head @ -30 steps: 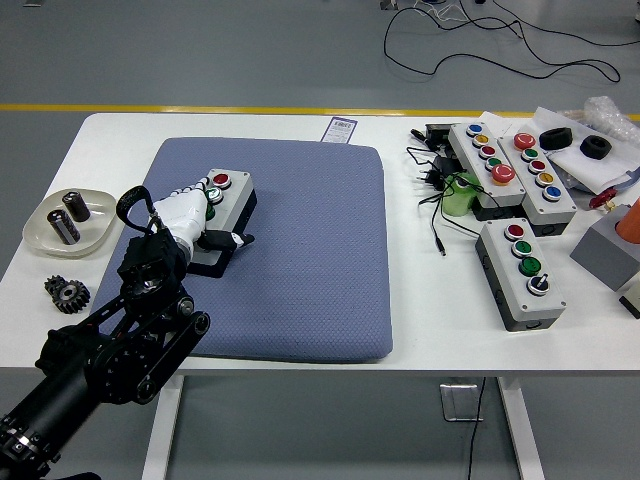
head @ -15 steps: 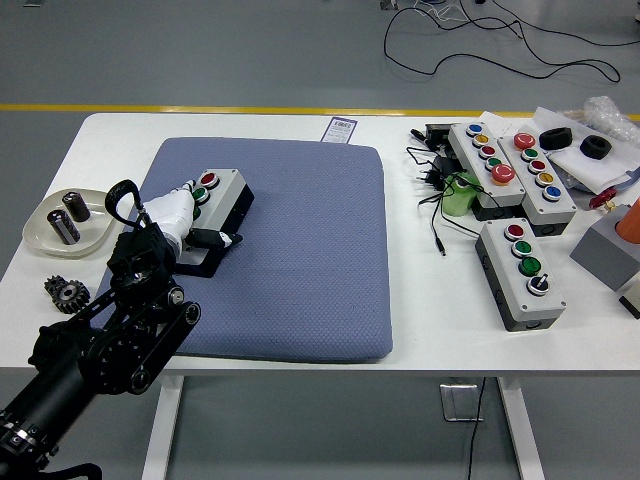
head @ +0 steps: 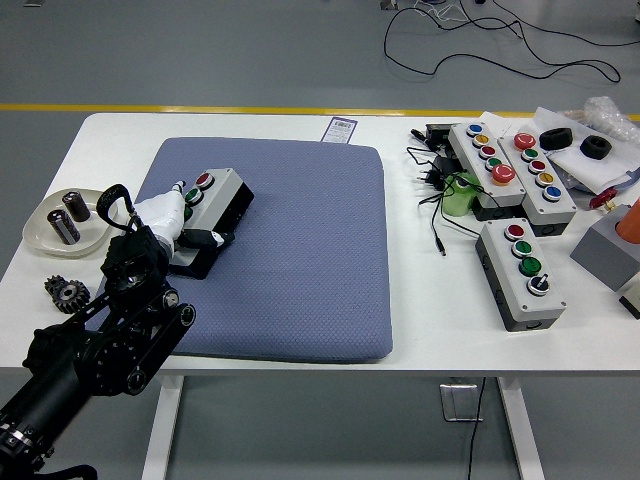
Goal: Pick up the button,place it on the desk,press the button,press the button
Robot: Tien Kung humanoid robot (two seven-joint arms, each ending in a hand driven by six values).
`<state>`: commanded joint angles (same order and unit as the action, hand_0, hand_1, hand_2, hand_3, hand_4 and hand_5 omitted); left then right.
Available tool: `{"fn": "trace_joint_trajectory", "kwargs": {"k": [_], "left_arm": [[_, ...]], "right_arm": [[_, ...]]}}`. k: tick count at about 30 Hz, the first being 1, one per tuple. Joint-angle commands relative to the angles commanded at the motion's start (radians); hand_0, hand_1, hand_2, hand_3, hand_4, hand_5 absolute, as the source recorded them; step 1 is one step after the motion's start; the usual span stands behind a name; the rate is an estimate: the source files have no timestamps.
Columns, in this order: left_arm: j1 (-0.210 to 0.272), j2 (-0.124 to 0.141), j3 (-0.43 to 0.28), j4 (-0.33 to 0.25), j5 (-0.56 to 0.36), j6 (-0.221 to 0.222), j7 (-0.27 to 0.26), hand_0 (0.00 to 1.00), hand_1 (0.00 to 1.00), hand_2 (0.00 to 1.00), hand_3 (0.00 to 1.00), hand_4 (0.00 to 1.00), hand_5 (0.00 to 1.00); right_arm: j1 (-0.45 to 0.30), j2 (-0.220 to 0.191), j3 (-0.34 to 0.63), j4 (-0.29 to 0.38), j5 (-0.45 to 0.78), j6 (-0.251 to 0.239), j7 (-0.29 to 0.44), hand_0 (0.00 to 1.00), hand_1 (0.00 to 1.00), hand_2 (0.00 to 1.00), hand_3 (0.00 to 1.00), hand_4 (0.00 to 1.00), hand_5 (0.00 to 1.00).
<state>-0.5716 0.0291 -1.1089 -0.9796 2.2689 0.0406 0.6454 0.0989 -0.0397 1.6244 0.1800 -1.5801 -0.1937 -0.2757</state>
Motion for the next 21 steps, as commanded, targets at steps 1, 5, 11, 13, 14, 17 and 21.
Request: {"fn": "trace_joint_trajectory", "kwargs": {"k": [1, 5, 11, 13, 14, 17, 21], "left_arm": [[0.000, 0.001, 0.000, 0.000, 0.000, 0.010, 0.000, 0.011, 0.103, 0.182, 0.998, 0.975, 0.286], [0.001, 0.009, 0.002, 0.000, 0.000, 0.061, 0.000, 0.002, 0.060, 0.132, 0.998, 0.989, 0.318], [-0.001, 0.036, 0.029, -0.003, 0.000, 0.127, 0.000, 0.002, 0.032, 0.087, 0.945, 0.998, 0.331], [-0.001, 0.050, 0.043, -0.003, 0.000, 0.150, -0.016, 0.002, 0.032, 0.087, 0.945, 0.998, 0.331], [-0.001, 0.057, 0.050, -0.004, 0.000, 0.158, -0.031, 0.002, 0.032, 0.087, 0.945, 0.998, 0.331], [-0.003, 0.079, 0.074, -0.007, 0.000, 0.183, -0.089, 0.002, 0.028, 0.076, 0.894, 0.994, 0.339], [-0.006, 0.119, 0.119, -0.018, 0.000, 0.213, -0.176, 0.002, 0.027, 0.067, 0.887, 0.992, 0.348]], "right_arm": [[0.000, 0.000, 0.001, 0.000, -0.001, 0.000, 0.000, 0.658, 0.650, 0.699, 0.605, 0.454, 0.328], [0.001, -0.001, 0.003, 0.000, -0.002, -0.001, 0.001, 0.658, 0.649, 0.699, 0.604, 0.454, 0.328], [0.003, -0.001, 0.006, 0.000, -0.003, -0.002, 0.001, 0.658, 0.648, 0.699, 0.605, 0.454, 0.328], [0.003, -0.001, 0.006, 0.000, -0.003, -0.002, 0.001, 0.658, 0.648, 0.699, 0.605, 0.454, 0.328], [0.003, -0.001, 0.007, 0.000, -0.003, -0.002, 0.001, 0.658, 0.648, 0.699, 0.605, 0.454, 0.328], [0.003, -0.001, 0.008, 0.000, -0.005, -0.002, 0.000, 0.658, 0.650, 0.699, 0.604, 0.454, 0.329], [0.004, 0.000, 0.007, 0.000, -0.004, -0.002, -0.001, 0.659, 0.649, 0.698, 0.604, 0.454, 0.328]]}}
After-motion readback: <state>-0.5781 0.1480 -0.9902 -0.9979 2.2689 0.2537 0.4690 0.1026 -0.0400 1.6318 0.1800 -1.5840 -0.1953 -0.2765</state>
